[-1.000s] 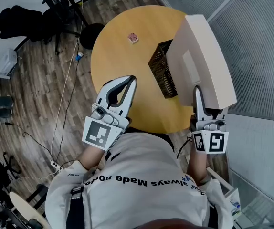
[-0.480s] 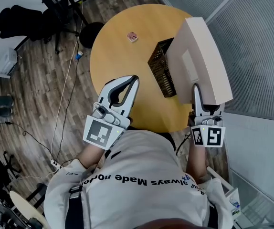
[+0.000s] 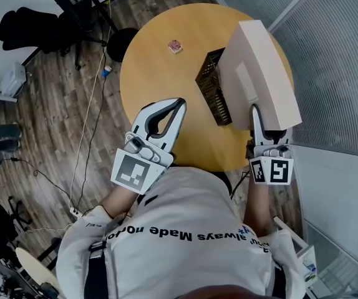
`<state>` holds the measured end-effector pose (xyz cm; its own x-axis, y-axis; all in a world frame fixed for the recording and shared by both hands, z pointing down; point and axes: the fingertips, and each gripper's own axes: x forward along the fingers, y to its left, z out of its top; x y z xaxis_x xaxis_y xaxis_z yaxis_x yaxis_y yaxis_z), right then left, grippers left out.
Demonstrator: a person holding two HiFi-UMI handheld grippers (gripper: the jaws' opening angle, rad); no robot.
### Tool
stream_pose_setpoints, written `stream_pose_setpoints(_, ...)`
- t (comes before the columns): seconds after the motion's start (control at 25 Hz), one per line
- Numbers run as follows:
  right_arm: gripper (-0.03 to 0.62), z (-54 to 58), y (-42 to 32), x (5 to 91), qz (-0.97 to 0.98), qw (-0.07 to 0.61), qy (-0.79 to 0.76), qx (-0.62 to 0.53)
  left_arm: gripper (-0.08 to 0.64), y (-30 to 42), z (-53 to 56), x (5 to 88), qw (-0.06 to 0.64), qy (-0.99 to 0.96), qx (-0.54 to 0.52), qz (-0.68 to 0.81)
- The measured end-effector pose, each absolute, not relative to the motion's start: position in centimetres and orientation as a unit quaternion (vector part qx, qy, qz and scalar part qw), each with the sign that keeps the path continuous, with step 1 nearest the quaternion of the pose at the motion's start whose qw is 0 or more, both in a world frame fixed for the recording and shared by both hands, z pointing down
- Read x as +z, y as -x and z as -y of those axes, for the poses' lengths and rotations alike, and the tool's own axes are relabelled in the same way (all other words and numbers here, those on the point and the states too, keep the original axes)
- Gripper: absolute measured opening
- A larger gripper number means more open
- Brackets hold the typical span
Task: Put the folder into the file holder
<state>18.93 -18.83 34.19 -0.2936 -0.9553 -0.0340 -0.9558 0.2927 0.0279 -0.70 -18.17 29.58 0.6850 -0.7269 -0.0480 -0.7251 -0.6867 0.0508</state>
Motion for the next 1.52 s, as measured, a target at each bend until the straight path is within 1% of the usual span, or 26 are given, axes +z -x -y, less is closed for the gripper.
stream_pose_setpoints(0.4,0.282,19.7,-18.6,35.1,-0.804,0.002,0.594,0.024,0.025,1.2,18.1,30.1,0.018,-0.919,-0.029,0.392)
stream_pose_setpoints(1.52,0.282,21.8,-18.7,37.1,-0.816,0.029,0.577,0.025,0.025,2.7,17.6,30.6,0.028,-0.911,-0.038,0.411)
